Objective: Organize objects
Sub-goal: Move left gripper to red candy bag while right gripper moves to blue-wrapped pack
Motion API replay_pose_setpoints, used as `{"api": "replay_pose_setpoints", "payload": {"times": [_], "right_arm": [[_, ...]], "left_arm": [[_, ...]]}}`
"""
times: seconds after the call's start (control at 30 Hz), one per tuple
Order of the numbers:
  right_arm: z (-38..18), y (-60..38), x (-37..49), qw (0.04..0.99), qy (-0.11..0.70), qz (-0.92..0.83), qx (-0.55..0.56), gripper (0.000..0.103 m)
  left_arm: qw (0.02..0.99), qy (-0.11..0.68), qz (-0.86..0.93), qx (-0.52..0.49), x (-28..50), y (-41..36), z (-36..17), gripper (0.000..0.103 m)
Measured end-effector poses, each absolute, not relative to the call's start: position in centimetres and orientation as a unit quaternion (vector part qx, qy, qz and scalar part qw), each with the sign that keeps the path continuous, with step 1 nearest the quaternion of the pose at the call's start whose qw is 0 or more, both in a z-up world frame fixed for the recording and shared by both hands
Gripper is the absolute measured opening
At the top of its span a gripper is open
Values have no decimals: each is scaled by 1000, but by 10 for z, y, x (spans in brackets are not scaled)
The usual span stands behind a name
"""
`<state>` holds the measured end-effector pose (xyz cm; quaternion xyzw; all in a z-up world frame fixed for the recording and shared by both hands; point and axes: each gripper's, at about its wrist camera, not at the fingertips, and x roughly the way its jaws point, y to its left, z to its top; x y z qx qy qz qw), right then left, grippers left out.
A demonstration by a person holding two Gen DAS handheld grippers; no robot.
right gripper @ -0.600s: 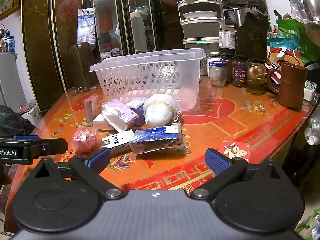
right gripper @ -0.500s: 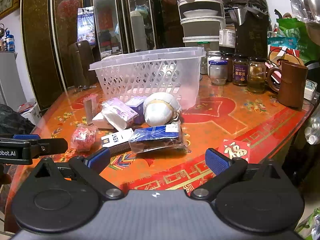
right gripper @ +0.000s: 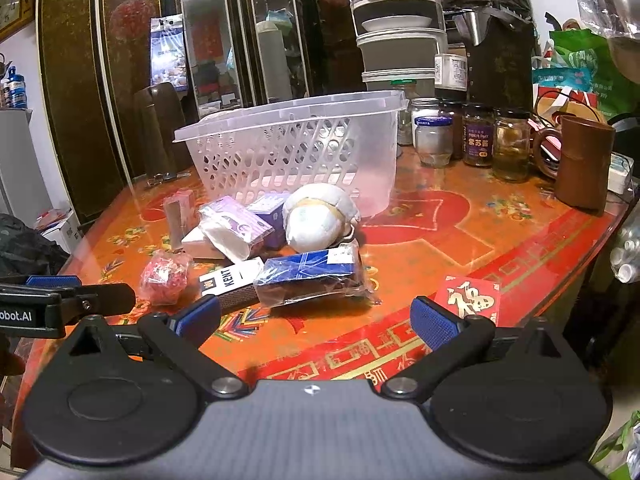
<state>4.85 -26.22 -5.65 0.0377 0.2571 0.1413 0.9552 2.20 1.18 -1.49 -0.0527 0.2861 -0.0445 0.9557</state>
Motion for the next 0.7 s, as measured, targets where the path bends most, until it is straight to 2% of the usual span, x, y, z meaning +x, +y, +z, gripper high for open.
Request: {"api": "replay_pose_setpoints", "payload": {"times": [0.7], "right_arm": [[-59, -263, 50, 955, 261, 134, 40, 103]], "left_arm": [[954, 290, -48, -54, 23, 11, -17, 103]]}}
